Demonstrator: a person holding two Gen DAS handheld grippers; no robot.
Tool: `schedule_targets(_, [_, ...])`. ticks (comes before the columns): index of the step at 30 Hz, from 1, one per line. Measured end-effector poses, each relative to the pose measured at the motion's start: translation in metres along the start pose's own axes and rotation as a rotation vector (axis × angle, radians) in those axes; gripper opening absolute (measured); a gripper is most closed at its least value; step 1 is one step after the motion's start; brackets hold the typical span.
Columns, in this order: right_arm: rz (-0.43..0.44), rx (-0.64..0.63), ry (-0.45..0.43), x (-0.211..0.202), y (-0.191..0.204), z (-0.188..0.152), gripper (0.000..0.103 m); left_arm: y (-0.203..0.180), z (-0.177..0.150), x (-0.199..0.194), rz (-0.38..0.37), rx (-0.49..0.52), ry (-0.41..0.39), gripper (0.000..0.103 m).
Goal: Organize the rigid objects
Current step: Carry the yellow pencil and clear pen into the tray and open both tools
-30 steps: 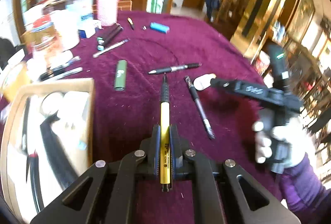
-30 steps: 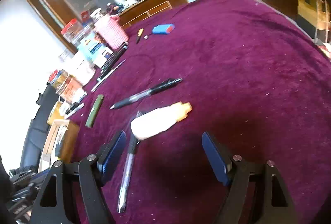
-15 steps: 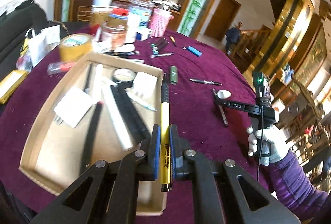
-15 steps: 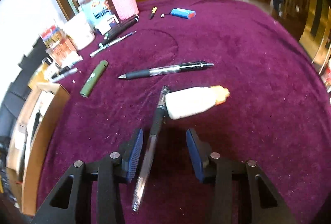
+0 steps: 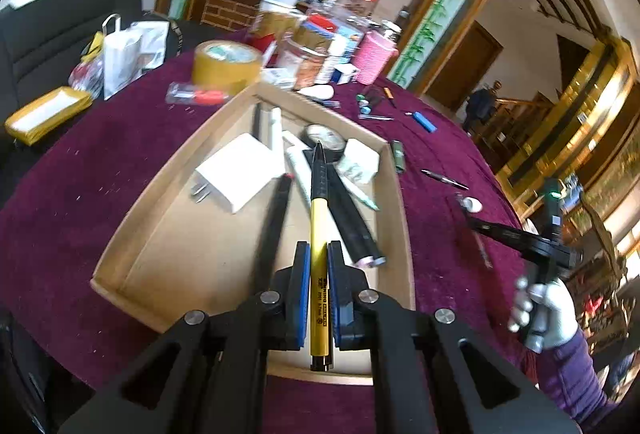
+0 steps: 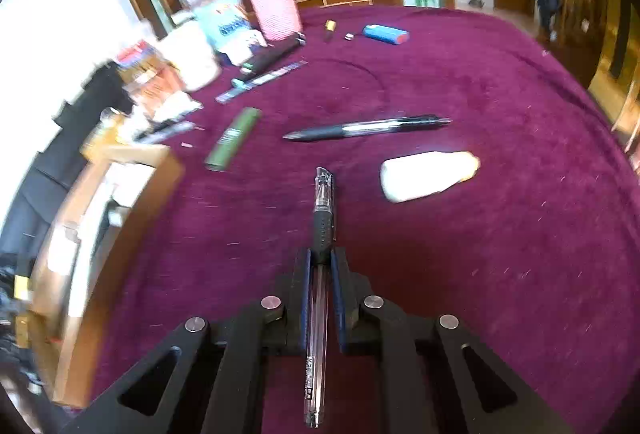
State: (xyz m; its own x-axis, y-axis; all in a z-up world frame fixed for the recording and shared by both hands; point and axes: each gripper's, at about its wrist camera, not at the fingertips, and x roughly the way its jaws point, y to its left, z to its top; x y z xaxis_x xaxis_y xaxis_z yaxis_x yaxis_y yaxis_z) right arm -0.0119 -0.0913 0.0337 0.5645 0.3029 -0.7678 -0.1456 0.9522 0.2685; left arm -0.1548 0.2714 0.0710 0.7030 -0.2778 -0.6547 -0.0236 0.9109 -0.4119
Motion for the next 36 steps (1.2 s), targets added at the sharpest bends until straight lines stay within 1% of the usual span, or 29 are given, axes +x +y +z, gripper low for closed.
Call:
schedule_targets(3, [0.093, -0.005, 0.000, -0.014, 0.023, -0.001, 0.011, 0.015, 0.000, 0.003, 0.016, -0.052, 0.013, 0.008])
schedule_targets(6, [0.170, -0.040, 0.006, -0.024, 0.053, -0.002, 0.011, 0.025, 0.001, 0.008, 0.075, -0.073, 0.027, 0.008])
schedule_targets(9, [0.252, -0.069, 0.034, -0.026, 0.086, -0.004, 0.011, 0.035, 0.002, 0.018, 0.110, -0.118, 0.069, 0.008])
schedule_targets(11, [0.302, -0.086, 0.062, -0.023, 0.108, -0.007, 0.011, 0.036, 0.000, 0.023, 0.135, -0.122, 0.083, 0.008])
schedule_targets(13, [0.350, -0.098, 0.095, -0.018, 0.130, -0.010, 0.011, 0.032, 0.001, 0.026, 0.169, -0.096, 0.092, 0.009])
schedule_targets(15, [0.387, -0.108, 0.129, -0.012, 0.148, -0.015, 0.011, 0.028, 0.000, 0.028, 0.188, -0.072, 0.099, 0.014])
schedule_targets(16, [0.409, -0.117, 0.152, -0.006, 0.163, -0.018, 0.011, 0.026, 0.000, 0.028, 0.189, -0.058, 0.094, 0.023])
schedule_targets(17, [0.422, -0.124, 0.170, -0.002, 0.172, -0.021, 0.011, 0.024, -0.001, 0.027, 0.191, -0.047, 0.088, 0.037])
schedule_targets(19, [0.441, -0.135, 0.205, 0.008, 0.190, -0.027, 0.011, 0.023, -0.002, 0.022, 0.201, -0.036, 0.061, 0.050])
schedule_targets(22, [0.455, -0.150, 0.254, 0.021, 0.212, -0.037, 0.012, 0.026, -0.002, 0.012, 0.183, -0.051, 0.032, 0.051])
schedule_targets(24, [0.432, -0.175, 0.264, 0.028, 0.224, -0.043, 0.012, 0.029, -0.001, 0.003, 0.178, -0.062, 0.006, 0.054])
schedule_targets(26, [0.405, -0.197, 0.266, 0.032, 0.233, -0.049, 0.012, 0.034, -0.001, -0.007, 0.176, -0.076, -0.023, 0.060])
schedule_targets(28, [0.364, -0.210, 0.265, 0.038, 0.239, -0.054, 0.012, 0.040, 0.000, -0.015, 0.177, -0.093, -0.047, 0.064])
schedule_targets(31, [0.338, -0.202, 0.275, 0.045, 0.240, -0.057, 0.012, 0.050, 0.001, -0.023, 0.166, -0.133, -0.076, 0.068])
schedule_targets(32, [0.337, -0.202, 0.270, 0.043, 0.236, -0.053, 0.013, 0.053, 0.002, -0.024, 0.165, -0.145, -0.083, 0.071])
schedule_targets(34, [0.323, -0.206, 0.256, 0.041, 0.237, -0.054, 0.018, 0.060, 0.001, -0.028, 0.164, -0.176, -0.098, 0.074])
schedule_targets(35, [0.320, -0.209, 0.246, 0.040, 0.237, -0.054, 0.026, 0.062, 0.000, -0.028, 0.163, -0.186, -0.102, 0.074])
schedule_targets(36, [0.316, -0.213, 0.233, 0.038, 0.237, -0.053, 0.036, 0.065, 0.000, -0.029, 0.163, -0.195, -0.105, 0.074])
